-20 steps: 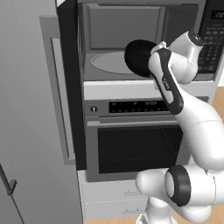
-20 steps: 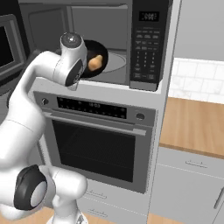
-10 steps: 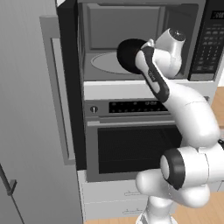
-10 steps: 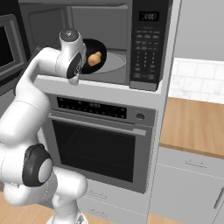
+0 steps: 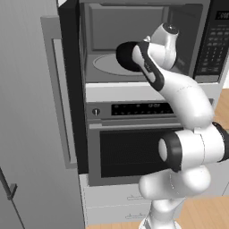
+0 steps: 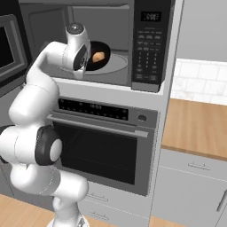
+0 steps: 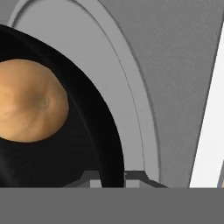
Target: Pick the squash from the sink and place it in the bowl. Then pick the bowl and place it in the microwave. Then close the microwave door and press the start button.
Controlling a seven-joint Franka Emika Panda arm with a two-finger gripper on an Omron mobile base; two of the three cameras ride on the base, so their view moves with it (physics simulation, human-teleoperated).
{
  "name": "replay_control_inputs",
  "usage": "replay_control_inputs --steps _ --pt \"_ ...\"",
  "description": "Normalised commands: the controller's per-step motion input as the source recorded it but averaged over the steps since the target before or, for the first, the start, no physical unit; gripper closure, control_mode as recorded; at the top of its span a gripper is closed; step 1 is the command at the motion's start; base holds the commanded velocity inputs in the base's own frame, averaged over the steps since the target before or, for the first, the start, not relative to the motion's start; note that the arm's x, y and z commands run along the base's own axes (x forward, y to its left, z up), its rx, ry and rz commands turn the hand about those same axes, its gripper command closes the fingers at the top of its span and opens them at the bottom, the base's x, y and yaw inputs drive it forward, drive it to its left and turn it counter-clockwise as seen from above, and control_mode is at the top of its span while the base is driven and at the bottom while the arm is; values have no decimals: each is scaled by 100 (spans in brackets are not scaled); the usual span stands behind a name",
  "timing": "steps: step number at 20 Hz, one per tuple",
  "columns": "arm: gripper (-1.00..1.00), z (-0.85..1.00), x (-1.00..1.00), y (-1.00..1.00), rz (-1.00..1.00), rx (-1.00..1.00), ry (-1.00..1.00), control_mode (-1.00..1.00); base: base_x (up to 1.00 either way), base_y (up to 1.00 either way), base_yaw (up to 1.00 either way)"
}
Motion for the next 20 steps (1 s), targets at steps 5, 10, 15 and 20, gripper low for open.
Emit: replay_control_inputs --steps 5,10,15,20 --pt "100 -1 45 0 0 0 0 -100 0 0 0" --pt "100 -16 34 0 0 -1 0 -100 0 0 0" --pt "100 -41 12 3 0 -11 8 -100 0 0 0" --pt "100 -38 1 5 0 -10 11 -100 0 0 0"
